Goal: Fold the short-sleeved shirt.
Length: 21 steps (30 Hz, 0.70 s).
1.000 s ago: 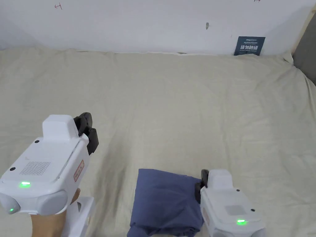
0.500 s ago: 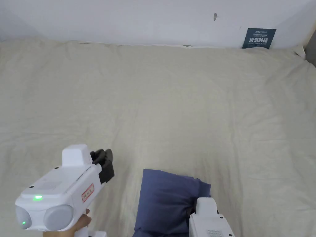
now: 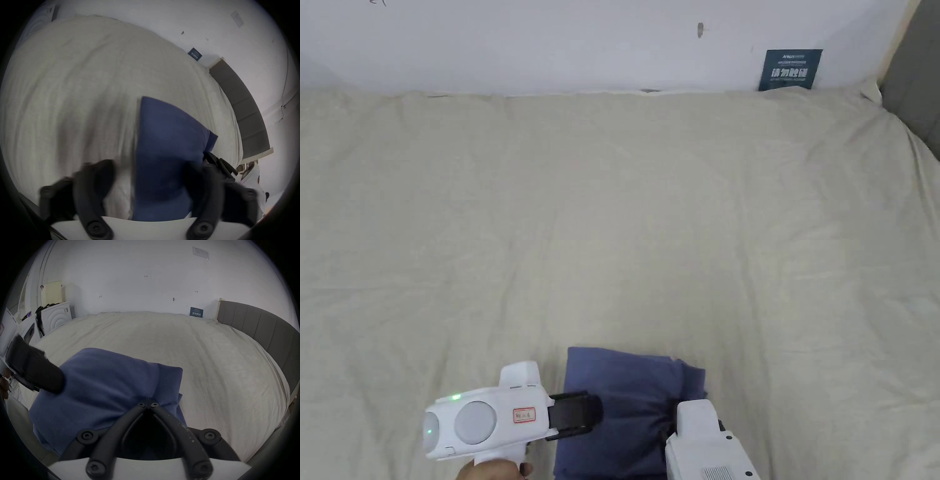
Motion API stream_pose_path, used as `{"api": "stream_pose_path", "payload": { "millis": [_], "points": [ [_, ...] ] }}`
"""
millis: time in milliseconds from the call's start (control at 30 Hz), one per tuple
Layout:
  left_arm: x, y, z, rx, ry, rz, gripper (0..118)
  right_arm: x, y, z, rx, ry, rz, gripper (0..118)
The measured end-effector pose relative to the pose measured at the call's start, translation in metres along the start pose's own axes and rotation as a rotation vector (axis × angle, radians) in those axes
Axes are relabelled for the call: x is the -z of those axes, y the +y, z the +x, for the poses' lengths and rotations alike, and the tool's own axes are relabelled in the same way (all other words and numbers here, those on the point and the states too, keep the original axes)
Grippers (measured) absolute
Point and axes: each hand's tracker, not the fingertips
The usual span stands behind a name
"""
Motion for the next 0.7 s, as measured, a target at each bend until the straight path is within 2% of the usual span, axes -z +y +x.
{"api": "stream_pose_path", "payload": {
  "millis": [100, 133, 233, 300, 400, 567, 700],
  "points": [
    [-0.001, -0.007, 0.010, 0.071, -0.022, 0.021, 50, 0.000, 0.000, 0.001, -0.020, 0.008, 0.002, 1],
    [-0.002, -0.010, 0.015, 0.101, 0.030, 0.026, 49, 0.000, 0.001, 0.002, -0.032, 0.011, 0.001, 1],
    [-0.007, -0.008, 0.013, 0.096, 0.024, 0.031, 29, -0.004, 0.011, 0.006, -0.051, 0.045, -0.034, 2],
    [-0.016, -0.004, 0.009, 0.053, 0.012, 0.052, 20, -0.009, 0.024, 0.013, -0.023, 0.092, -0.051, 2],
    [-0.032, 0.001, 0.001, 0.022, -0.011, 0.093, 18, -0.027, 0.045, 0.017, -0.008, 0.084, 0.049, 2],
    [-0.073, 0.033, -0.026, 0.081, 0.080, 0.173, 18, -0.052, 0.090, 0.021, 0.019, 0.092, 0.137, 2],
    [-0.117, 0.066, -0.077, 0.101, 0.225, 0.234, 18, -0.062, 0.117, 0.015, 0.012, 0.094, 0.199, 2]
  ]
}}
